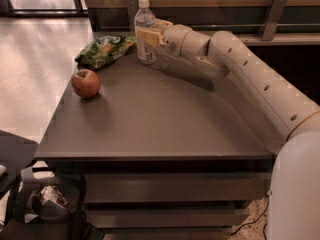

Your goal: Move blue plastic bottle near green rice chip bag

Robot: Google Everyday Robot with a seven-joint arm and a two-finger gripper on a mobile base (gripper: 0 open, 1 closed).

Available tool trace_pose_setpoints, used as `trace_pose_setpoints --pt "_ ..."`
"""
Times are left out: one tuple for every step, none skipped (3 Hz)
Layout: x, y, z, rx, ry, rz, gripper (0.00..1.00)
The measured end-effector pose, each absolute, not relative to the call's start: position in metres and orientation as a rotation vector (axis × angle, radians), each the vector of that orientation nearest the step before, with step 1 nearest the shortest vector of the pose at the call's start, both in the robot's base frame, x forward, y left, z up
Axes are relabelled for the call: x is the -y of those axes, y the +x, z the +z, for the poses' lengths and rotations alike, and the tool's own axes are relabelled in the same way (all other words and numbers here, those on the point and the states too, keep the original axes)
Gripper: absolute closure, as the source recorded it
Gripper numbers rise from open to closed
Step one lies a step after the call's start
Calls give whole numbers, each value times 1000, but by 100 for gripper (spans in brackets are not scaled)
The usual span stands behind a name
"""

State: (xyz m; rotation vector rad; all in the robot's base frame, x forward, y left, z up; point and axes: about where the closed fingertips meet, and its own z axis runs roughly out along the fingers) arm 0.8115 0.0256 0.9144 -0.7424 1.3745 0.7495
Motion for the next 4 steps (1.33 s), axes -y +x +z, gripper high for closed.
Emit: trace_pose_setpoints --pt "-26 812 918 -1375 -742 749 75" --pt "-26 811 919 -1374 -742 750 51" --pt "-26 811 919 -1374 -743 750 27" --pt "-26 811 919 -1374 -743 750 4"
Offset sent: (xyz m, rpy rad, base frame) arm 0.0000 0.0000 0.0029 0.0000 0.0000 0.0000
